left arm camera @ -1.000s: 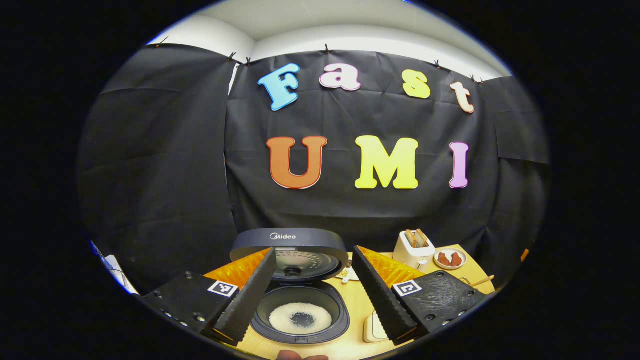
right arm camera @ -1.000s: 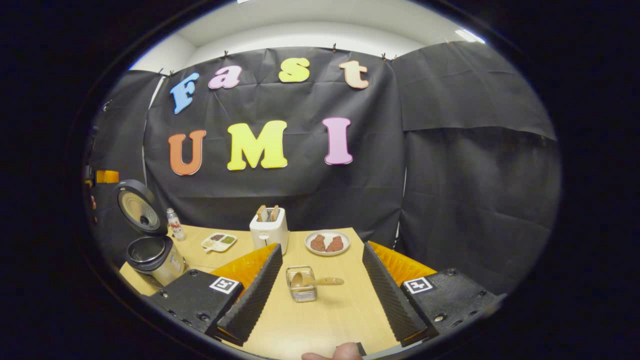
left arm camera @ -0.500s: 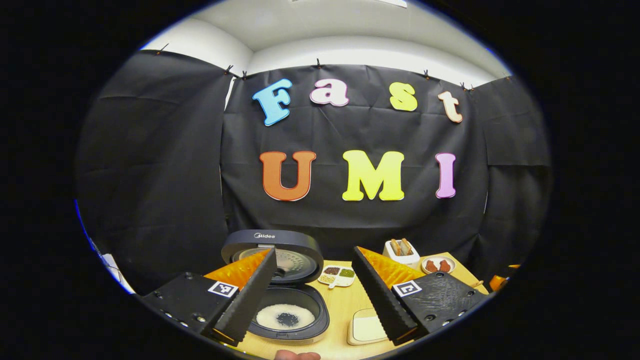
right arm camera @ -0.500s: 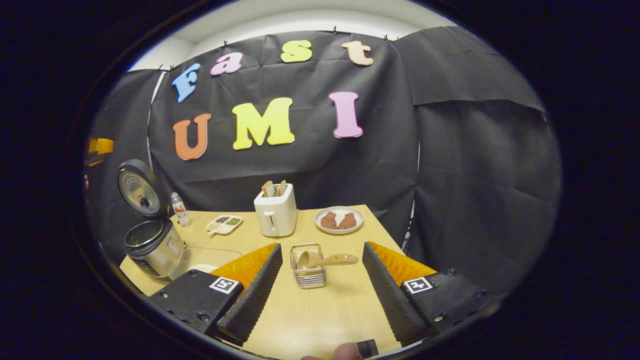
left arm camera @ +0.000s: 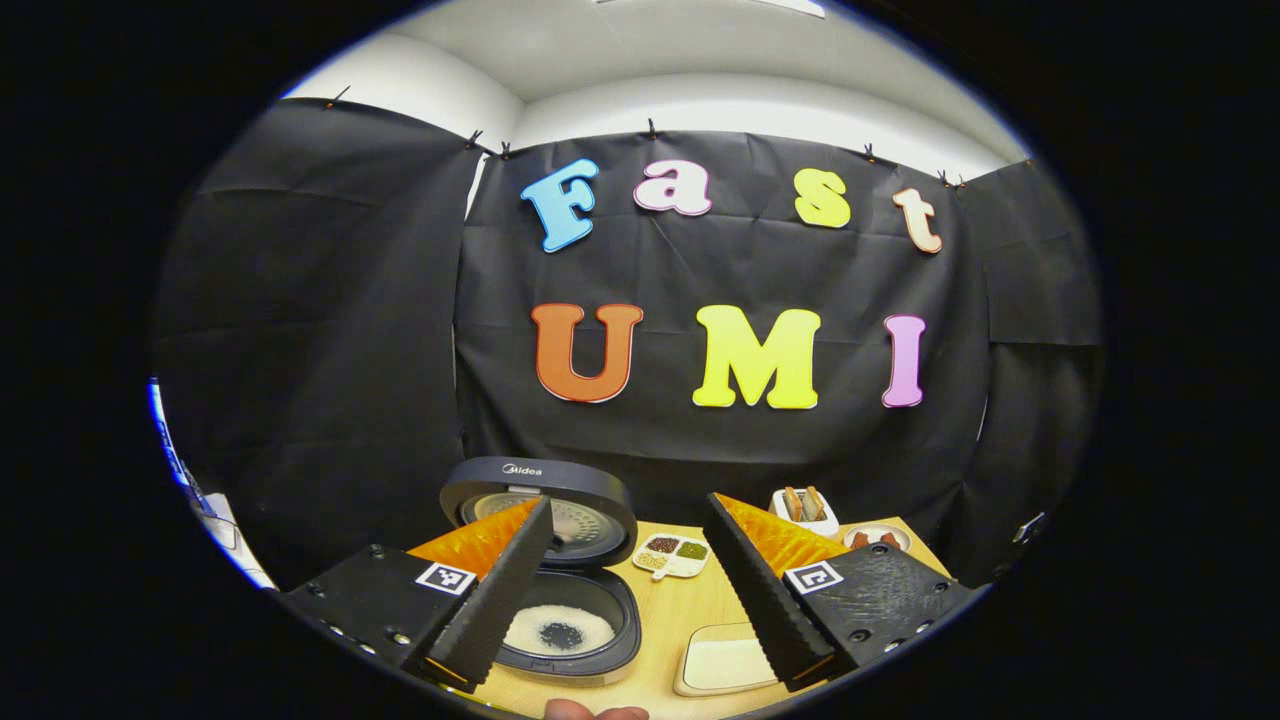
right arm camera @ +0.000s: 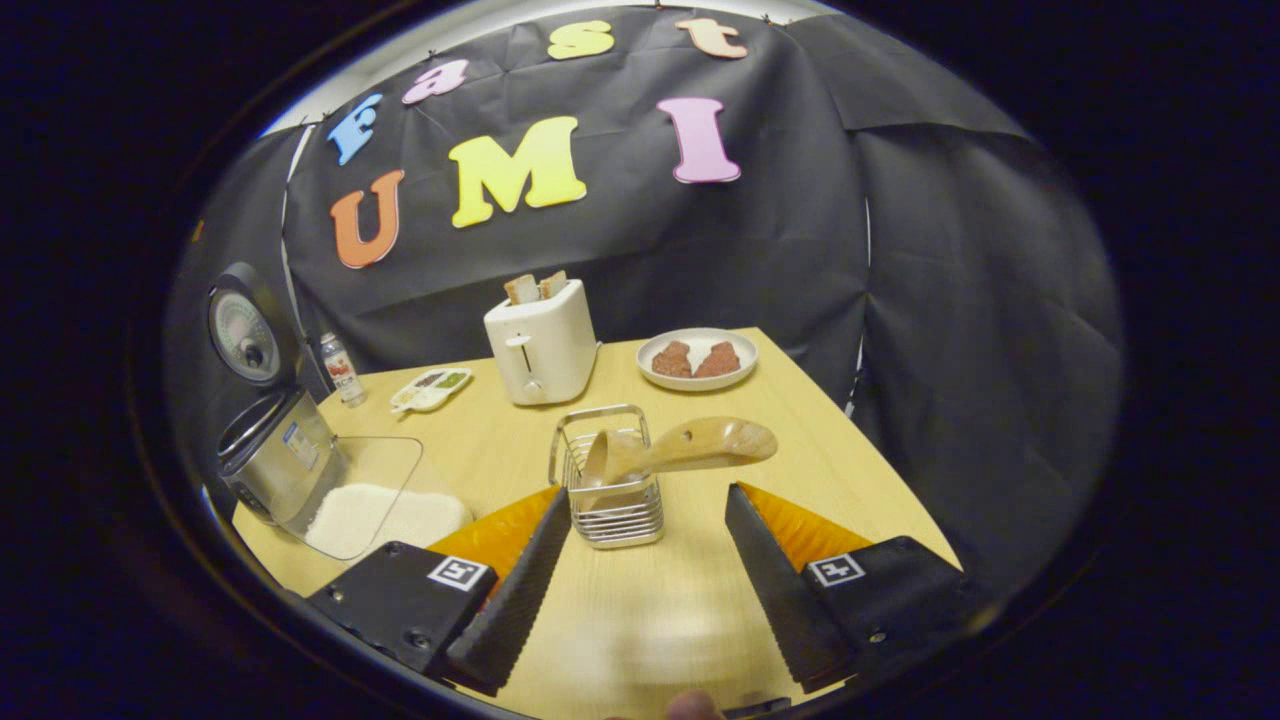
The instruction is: Close the left gripper, press the button to open the rice cooker; take a wooden spoon from the chopstick holder with the right hand, scoop a spoonful of rice and pour it into the rice cooker, then put the wooden spoon back into the chopstick holder.
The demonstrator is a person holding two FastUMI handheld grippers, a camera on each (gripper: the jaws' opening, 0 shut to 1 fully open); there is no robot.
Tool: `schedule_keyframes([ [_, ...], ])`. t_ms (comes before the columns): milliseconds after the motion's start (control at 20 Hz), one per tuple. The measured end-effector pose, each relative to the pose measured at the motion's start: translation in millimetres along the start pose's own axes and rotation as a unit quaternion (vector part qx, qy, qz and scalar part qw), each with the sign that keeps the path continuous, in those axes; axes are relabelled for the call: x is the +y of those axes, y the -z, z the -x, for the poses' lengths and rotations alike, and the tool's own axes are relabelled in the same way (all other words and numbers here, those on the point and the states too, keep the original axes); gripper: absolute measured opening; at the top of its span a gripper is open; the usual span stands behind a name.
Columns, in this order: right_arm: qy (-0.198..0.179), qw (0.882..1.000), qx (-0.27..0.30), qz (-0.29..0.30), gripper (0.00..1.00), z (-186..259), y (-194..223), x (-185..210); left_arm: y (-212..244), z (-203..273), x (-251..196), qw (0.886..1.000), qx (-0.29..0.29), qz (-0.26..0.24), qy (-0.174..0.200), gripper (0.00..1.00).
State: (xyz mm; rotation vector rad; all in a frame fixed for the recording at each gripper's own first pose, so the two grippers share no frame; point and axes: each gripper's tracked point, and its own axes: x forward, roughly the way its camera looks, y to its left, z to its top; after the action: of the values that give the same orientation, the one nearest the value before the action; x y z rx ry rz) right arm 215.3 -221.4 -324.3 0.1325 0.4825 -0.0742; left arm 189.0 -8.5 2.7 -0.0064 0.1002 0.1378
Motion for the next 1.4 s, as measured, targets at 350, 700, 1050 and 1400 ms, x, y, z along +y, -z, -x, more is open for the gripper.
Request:
schedule_keyframes([
  [350, -0.028, 0.999, 0.007, -0.013, 0.75, -41.1, -13.2, 7.5, 10.2, -1.5, 16.7, 0.999, 0.017, -0.016, -0.040, 0.97],
  [700, -0.036, 0.999, 0.026, -0.016, 0.35, -49.6, -14.9, 9.6, 14.4, -8.7, 25.4, 0.998, 0.025, -0.008, -0.059, 0.97],
  [1050, -0.050, 0.997, 0.051, -0.015, 0.22, -45.4, -25.8, 14.3, 19.0, -1.3, 41.4, 0.997, 0.031, -0.008, -0.074, 0.97],
  [1400, -0.064, 0.997, 0.041, 0.019, 0.12, -46.7, -51.2, 30.8, 22.1, 17.4, 74.4, 0.994, 0.031, 0.009, -0.109, 0.97],
])
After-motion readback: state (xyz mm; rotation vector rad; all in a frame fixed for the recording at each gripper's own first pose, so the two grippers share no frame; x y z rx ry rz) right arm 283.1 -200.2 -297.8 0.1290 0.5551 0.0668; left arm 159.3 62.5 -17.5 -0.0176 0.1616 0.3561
